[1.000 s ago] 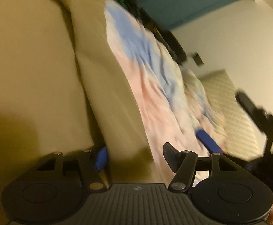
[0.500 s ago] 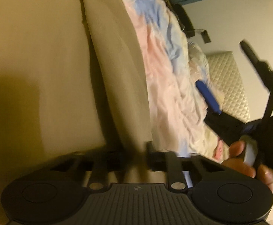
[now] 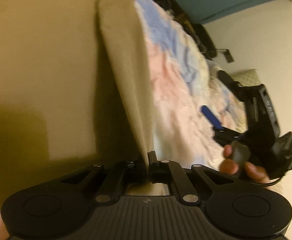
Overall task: Fold clothes
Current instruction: 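Grasp the shirt side with the left tool and fold it over the center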
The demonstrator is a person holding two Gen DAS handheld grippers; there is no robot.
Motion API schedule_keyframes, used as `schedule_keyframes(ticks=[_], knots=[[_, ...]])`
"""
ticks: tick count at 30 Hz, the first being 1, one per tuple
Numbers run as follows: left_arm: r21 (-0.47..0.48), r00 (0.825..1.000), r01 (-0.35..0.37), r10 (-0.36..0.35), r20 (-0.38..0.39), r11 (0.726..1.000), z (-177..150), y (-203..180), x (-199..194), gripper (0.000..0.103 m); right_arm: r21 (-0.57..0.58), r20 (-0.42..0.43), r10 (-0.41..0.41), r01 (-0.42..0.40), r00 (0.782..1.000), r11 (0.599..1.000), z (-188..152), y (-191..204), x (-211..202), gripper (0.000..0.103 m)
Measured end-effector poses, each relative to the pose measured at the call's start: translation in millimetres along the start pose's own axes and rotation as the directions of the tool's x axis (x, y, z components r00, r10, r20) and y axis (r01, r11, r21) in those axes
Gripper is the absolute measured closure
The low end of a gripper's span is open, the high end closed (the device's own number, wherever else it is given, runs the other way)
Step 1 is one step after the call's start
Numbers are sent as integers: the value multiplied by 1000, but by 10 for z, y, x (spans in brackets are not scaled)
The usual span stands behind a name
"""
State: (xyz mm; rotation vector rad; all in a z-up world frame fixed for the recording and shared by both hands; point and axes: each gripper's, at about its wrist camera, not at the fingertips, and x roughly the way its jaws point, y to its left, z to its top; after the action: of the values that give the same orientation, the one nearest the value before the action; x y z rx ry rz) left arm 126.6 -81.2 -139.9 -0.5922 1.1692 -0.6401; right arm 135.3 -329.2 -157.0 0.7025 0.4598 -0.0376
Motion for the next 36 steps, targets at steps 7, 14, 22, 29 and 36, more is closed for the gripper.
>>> schedule_keyframes(ticks=[7, 14, 22, 29, 36], knots=[[9, 985, -171, 171, -7, 985, -27, 93, 61, 90, -117, -9, -27, 26, 1000, 993, -85, 192, 18, 9], [-57, 971, -206, 212, 109, 977, 700, 97, -94, 33, -157, 0, -26, 25, 1000, 987, -109, 270, 118, 9], [-142, 869, -320, 350, 351, 937, 2021, 354, 212, 26, -135, -7, -2, 1, 1000, 991, -103, 233, 366, 9], [-185, 751, -396, 433, 498, 899, 2884, 537, 638, 21, -144, -9, -23, 22, 1000, 989, -124, 124, 692, 9], [-91, 697, -510, 473, 538, 855, 3270, 449, 863, 71, -127, -29, -24, 20, 999, 992, -163, 13, 1026, 9]])
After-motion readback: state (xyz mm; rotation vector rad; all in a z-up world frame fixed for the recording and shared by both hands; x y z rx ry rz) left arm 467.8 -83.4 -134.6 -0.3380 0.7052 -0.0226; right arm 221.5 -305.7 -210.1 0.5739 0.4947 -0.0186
